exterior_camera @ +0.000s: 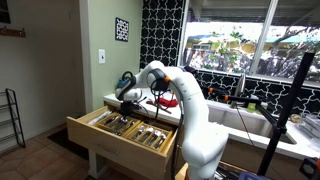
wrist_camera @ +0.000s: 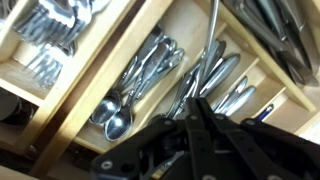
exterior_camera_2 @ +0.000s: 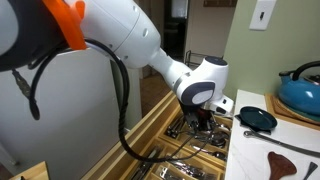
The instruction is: Remove a spoon from the middle compartment of the opened drawer and put it on the counter top, Remove a fork from the middle compartment of the drawer and put it on the counter top
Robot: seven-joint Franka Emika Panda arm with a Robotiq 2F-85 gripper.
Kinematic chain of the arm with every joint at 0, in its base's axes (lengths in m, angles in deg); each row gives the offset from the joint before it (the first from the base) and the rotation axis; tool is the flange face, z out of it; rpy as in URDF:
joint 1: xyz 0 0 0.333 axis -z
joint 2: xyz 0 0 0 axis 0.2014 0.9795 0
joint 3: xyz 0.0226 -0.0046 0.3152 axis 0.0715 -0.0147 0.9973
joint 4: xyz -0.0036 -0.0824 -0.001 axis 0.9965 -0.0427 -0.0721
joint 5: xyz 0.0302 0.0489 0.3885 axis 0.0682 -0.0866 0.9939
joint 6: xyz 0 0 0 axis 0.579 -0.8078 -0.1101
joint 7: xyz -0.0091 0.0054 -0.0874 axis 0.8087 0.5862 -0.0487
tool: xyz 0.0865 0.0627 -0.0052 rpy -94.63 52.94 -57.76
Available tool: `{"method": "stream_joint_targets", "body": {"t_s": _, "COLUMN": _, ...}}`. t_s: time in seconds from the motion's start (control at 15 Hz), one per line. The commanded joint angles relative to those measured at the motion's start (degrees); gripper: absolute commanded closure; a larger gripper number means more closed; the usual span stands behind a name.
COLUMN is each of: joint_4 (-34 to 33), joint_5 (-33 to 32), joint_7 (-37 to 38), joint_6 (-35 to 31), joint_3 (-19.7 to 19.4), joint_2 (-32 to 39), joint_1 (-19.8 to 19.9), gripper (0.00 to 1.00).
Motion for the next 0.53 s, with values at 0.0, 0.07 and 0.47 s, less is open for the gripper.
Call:
{"method": "stream_joint_targets", "body": {"t_s": 0.0, "joint_4": 4.5, "joint_5": -3.6, "joint_7": -3.7, "joint_6": 11.8, "joint_3": -1.1, "joint_2": -6.9, "joint_1": 0.5, "gripper": 0.99}}
{"method": "stream_joint_targets", "body": {"t_s": 0.07, "joint_4": 4.5, "joint_5": -6.2, "joint_7": -3.2, "joint_6": 14.8, "joint_3": -2.3, "joint_2": -7.9, "joint_1": -0.3, "gripper": 0.99}}
{"method": "stream_joint_targets", "body": {"t_s": 0.47, "joint_4": 1.7, "joint_5": -11.1, "joint_7": -2.6, "joint_6": 20.8, "joint_3": -2.9, "joint_2": -8.2, "joint_1": -0.1, "gripper": 0.94}}
